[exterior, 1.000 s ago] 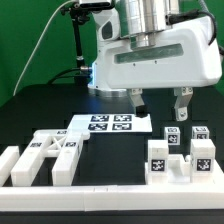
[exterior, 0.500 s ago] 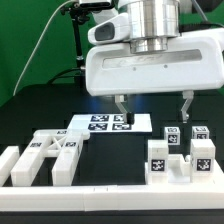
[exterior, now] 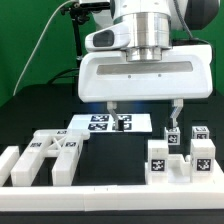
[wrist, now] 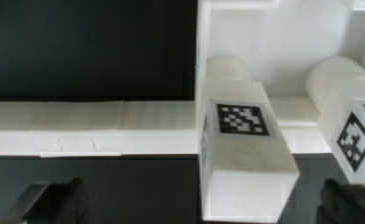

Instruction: Assemble chair

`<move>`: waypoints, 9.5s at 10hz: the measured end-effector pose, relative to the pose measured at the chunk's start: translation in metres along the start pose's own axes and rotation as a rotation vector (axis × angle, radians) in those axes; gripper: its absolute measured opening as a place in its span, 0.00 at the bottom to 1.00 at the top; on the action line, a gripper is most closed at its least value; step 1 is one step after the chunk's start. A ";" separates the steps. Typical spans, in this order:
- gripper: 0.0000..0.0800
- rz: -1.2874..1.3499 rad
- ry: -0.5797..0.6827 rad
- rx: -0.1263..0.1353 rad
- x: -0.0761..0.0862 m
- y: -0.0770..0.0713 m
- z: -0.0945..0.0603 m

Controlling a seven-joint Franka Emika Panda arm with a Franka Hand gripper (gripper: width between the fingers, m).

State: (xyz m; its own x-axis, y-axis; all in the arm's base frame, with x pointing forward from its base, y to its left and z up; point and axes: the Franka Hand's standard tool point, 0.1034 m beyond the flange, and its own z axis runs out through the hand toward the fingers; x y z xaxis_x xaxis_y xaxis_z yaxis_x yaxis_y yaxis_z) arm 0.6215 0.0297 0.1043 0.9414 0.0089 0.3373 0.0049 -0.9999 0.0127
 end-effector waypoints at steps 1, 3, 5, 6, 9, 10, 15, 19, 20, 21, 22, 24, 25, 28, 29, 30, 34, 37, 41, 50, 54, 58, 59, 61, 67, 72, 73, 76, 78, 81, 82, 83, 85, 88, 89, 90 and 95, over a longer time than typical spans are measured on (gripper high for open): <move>0.81 -0.051 0.017 -0.013 -0.009 0.022 0.002; 0.81 -0.068 0.010 -0.023 -0.025 0.032 0.019; 0.81 -0.077 -0.005 -0.029 -0.035 0.029 0.037; 0.81 -0.076 -0.013 -0.030 -0.041 0.027 0.046; 0.81 -0.046 -0.016 -0.014 -0.042 0.005 0.052; 0.81 -0.041 -0.014 -0.011 -0.040 -0.001 0.053; 0.81 -0.017 -0.025 -0.011 -0.043 -0.013 0.073; 0.36 -0.017 -0.026 -0.011 -0.044 -0.012 0.073; 0.19 -0.017 -0.026 -0.011 -0.044 -0.012 0.073; 0.06 -0.017 -0.026 -0.012 -0.044 -0.012 0.073; 0.06 -0.015 -0.024 -0.013 -0.043 -0.011 0.073; 0.04 -0.015 -0.024 -0.014 -0.043 -0.010 0.073; 0.04 -0.015 -0.024 -0.014 -0.043 -0.010 0.073; 0.04 -0.015 -0.024 -0.014 -0.043 -0.010 0.073; 0.04 -0.015 -0.024 -0.014 -0.043 -0.010 0.073; 0.04 -0.043 -0.036 -0.014 -0.045 -0.005 0.071; 0.04 -0.025 -0.251 0.032 -0.067 0.067 0.027; 0.04 -0.012 -0.546 0.037 -0.057 0.075 -0.020; 0.04 -0.011 -0.797 0.049 -0.066 0.070 -0.018; 0.04 -0.021 -1.322 0.009 -0.085 0.068 0.007; 0.04 -0.014 -1.417 -0.004 -0.109 0.068 0.016; 0.04 0.007 -1.432 -0.027 -0.117 0.068 0.025; 0.04 0.008 -1.433 -0.027 -0.118 0.068 0.025; 0.04 0.007 -1.433 -0.025 -0.118 0.068 0.025; 0.15 0.010 -1.429 -0.020 -0.118 0.072 0.026; 0.78 0.009 -1.417 -0.021 -0.117 0.073 0.029; 0.81 0.009 -1.415 -0.021 -0.117 0.073 0.029; 0.81 0.009 -1.413 -0.022 -0.116 0.074 0.030; 0.81 0.010 -1.412 -0.021 -0.116 0.074 0.030; 0.81 0.013 -1.308 -0.018 -0.091 0.080 0.030; 0.81 0.006 -1.240 -0.018 -0.073 0.082 0.027; 0.81 -0.018 -1.116 -0.015 -0.044 0.085 0.026; 0.81 -0.061 -0.970 0.005 -0.014 0.095 0.009; 0.81 -0.080 -0.758 0.025 -0.011 0.128 -0.013; 0.81 -0.064 -0.667 0.023 -0.021 0.144 -0.012; 0.81 -0.051 -0.613 0.015 -0.036 0.148 -0.010; 0.81 -0.028 -0.476 0.006 -0.055 0.146 0.006</move>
Offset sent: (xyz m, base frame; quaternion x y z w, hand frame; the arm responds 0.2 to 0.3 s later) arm 0.0027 0.0063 -0.0408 0.0200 0.0310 -0.0233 0.9990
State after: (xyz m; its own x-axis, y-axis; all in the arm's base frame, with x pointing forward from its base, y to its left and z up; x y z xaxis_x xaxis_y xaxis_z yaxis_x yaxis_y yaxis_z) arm 0.5727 -0.1167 0.0823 0.9908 0.0318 -0.1315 0.0334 -0.9994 0.0098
